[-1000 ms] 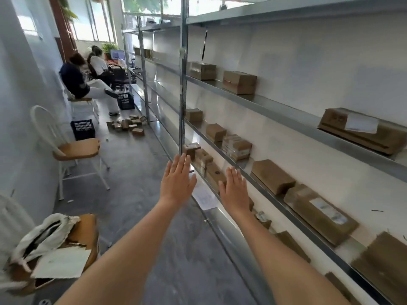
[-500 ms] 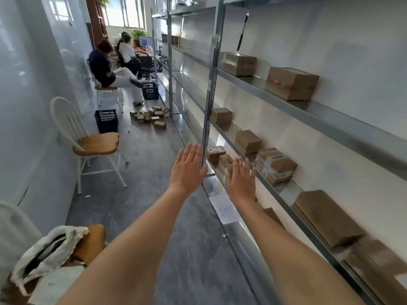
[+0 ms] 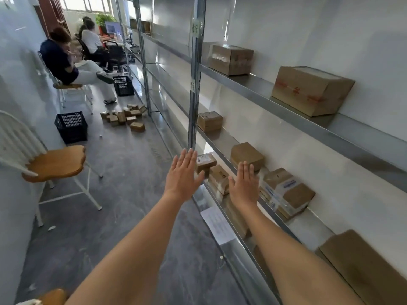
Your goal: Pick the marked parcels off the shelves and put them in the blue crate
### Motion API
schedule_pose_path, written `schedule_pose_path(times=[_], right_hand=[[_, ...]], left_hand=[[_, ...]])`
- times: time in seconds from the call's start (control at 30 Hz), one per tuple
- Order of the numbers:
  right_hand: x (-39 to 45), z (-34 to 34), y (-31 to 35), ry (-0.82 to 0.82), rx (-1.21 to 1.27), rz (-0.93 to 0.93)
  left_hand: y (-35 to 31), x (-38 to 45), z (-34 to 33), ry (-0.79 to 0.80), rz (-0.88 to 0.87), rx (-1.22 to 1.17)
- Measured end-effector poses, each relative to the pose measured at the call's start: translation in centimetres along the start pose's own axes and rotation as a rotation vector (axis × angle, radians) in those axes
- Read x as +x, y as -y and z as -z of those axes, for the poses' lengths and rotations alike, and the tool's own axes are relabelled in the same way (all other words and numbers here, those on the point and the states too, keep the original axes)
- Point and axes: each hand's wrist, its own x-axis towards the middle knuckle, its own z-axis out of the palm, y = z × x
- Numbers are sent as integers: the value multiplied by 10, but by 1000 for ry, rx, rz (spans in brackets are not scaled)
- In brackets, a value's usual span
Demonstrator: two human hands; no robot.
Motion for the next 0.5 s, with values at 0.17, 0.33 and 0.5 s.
schedule_pose_path(times=[0.17, 0.33, 0.5], right_hand=[[84, -19, -14, 15, -1, -65], [154, -30, -24, 4, 38, -136], [206, -50, -43, 2, 41, -224]], left_hand=[[-13, 100, -33, 23, -117, -3], [-17, 183, -73, 61, -188, -56], [-14, 253, -121, 174, -245, -96]])
